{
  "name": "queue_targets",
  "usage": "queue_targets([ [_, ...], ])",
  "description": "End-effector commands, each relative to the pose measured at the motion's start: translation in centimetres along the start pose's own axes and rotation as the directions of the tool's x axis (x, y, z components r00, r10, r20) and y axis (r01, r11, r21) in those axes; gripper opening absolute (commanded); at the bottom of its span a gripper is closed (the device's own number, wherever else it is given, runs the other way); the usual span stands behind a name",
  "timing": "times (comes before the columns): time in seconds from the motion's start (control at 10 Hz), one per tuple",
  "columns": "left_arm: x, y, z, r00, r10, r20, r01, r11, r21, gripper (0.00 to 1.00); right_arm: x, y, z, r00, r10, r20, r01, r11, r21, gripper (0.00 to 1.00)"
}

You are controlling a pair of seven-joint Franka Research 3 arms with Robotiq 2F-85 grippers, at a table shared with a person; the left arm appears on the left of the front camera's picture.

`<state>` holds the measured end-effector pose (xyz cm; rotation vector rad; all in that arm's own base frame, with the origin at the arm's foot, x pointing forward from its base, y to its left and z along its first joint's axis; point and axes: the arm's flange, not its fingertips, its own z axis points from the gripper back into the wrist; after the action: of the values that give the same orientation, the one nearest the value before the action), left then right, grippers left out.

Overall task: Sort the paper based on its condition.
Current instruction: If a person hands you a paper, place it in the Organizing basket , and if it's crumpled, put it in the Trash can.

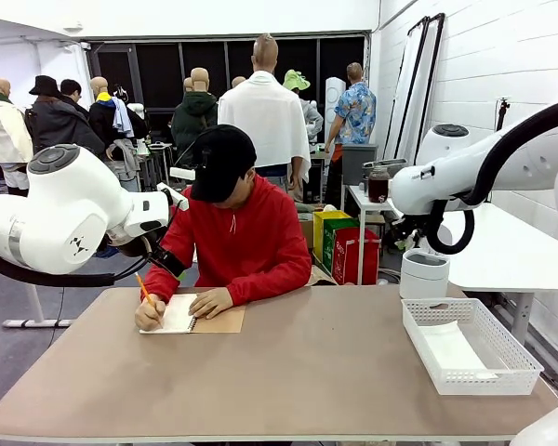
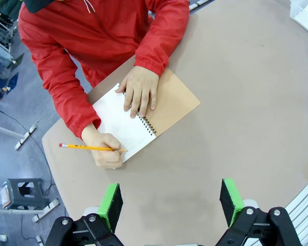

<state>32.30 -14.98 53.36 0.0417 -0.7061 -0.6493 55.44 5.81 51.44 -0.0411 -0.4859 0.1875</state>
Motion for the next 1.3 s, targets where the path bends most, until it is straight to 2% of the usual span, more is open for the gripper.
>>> queue_targets([
  [0.0,0.0,0.0,0.0,1.000,-0.001,0.001,0.001,1.000,0.001,1.00,1.9,-0.3,-1.9,0.992,-0.127,0.017,0.128,0.988,-0.087,0.45],
  [0.4,0.0,0.0,0.0,1.000,-0.001,0.001,0.001,1.000,0.001,1.00,4.7,-2.5,-5.5,0.951,-0.304,0.053,0.308,0.946,-0.097,0.45],
  [0.7,0.0,0.0,0.0,1.000,-0.001,0.001,0.001,1.000,0.001,1.00,6.2,-3.9,-7.7,0.930,-0.362,0.058,0.366,0.922,-0.122,0.45],
  [1.2,0.0,0.0,0.0,1.000,-0.001,0.001,0.001,1.000,0.001,1.00,6.2,-6.6,-10.0,0.889,-0.458,0.019,0.454,0.875,-0.166,0.45],
])
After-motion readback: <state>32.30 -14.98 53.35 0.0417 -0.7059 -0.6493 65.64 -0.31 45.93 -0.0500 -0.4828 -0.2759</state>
